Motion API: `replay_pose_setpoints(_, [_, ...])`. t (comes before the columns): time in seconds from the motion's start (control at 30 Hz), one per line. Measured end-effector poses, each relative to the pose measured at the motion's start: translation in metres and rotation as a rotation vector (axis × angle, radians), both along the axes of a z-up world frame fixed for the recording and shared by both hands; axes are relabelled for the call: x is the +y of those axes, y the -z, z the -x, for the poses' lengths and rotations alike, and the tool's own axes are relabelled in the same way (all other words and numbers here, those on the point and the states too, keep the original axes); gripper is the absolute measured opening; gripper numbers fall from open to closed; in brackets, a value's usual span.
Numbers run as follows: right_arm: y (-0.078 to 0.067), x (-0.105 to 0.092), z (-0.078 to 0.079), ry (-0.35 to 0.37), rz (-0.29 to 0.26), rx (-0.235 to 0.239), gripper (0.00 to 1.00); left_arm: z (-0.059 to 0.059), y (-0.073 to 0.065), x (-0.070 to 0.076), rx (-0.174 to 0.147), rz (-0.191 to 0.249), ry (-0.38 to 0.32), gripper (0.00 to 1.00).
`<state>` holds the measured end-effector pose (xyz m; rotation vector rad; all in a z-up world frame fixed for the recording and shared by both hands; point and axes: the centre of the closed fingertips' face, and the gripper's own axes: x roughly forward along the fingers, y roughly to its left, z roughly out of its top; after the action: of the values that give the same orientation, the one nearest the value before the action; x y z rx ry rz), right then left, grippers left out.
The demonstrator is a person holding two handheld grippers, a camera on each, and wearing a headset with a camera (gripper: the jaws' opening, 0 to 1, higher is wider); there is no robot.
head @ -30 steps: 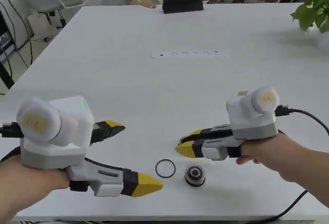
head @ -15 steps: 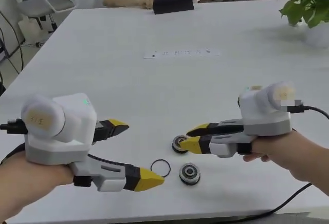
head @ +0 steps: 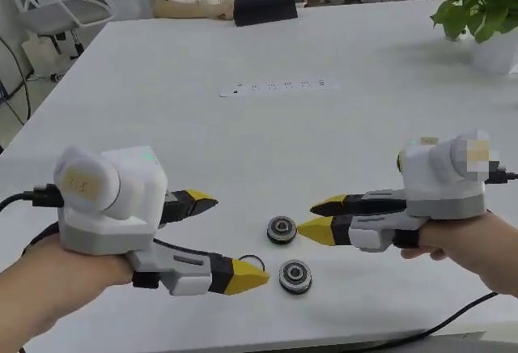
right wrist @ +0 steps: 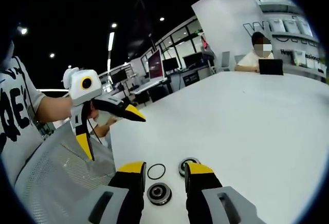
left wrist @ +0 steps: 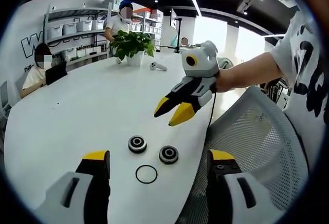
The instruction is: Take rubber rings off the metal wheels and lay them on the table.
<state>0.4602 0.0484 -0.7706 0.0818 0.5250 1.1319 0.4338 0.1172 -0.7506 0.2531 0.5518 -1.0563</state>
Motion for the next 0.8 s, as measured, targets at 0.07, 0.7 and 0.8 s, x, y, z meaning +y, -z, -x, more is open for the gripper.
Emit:
replay_pose_setpoints(0.07, [0.001, -0.004, -0.001, 0.009, -0.003, 0.001, 0.29, -0.001, 0.001, -0.003, 0.001, -0.003, 0.006, 0.73])
replay_pose_setpoints(0.7, [0.03, -0.018, 0.013, 0.015, 0.016, 0.027, 0.31, -0.001, 0.025, -0.016, 0.045, -0.022, 0.043, 0.65])
replay_pose_setpoints(0.8, [0.038, -0.018, 0.018, -0.013, 0.05, 0.022, 0.31, -0.001, 0.028, -0.019, 0.048, -0.03, 0.056, 0.64])
